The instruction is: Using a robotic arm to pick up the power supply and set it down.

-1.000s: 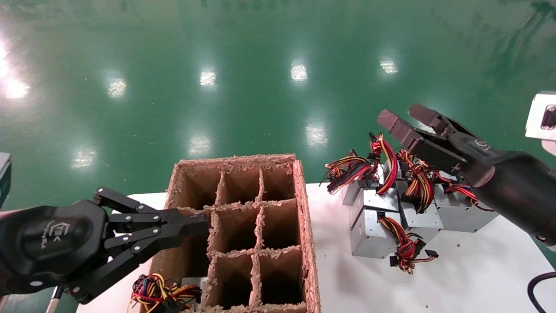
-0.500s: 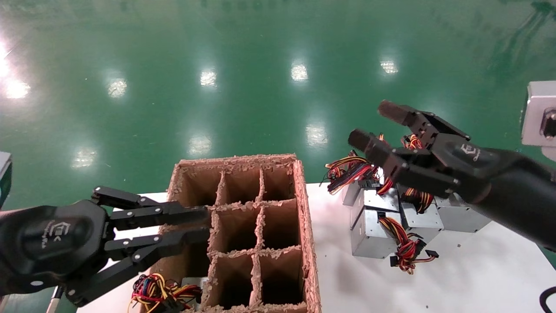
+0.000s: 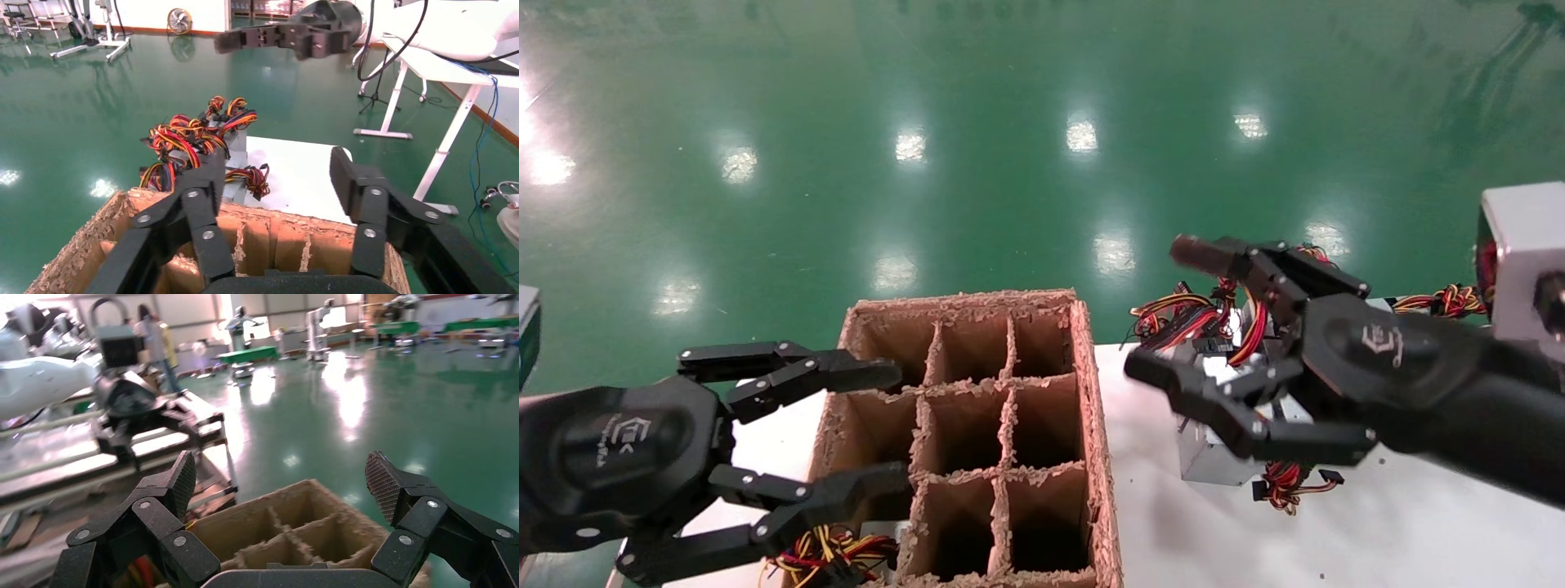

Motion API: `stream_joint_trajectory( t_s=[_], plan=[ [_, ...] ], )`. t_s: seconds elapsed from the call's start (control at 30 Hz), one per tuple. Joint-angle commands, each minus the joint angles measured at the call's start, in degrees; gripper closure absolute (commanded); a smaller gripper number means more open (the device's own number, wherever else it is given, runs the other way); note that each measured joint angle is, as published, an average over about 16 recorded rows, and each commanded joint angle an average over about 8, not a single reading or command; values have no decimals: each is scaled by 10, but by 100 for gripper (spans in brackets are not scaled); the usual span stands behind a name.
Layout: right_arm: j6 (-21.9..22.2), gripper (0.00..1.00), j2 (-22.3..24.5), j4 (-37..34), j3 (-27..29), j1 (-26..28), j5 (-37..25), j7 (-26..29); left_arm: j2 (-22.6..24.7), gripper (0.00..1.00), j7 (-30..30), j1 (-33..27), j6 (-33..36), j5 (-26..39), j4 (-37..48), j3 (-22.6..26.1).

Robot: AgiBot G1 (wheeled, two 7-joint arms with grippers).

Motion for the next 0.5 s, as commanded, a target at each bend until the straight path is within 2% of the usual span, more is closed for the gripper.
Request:
stream_joint_trajectory(
  t_s=[0.03, 0.5],
  plan=[
    [-19, 0, -2, -1, 2, 7, -11, 3, 0, 0, 0, 0, 0, 0, 0, 0],
    [-151, 0, -13, -12, 17, 54, -85, 25, 0, 0, 0, 0, 0, 0, 0, 0]
  ],
)
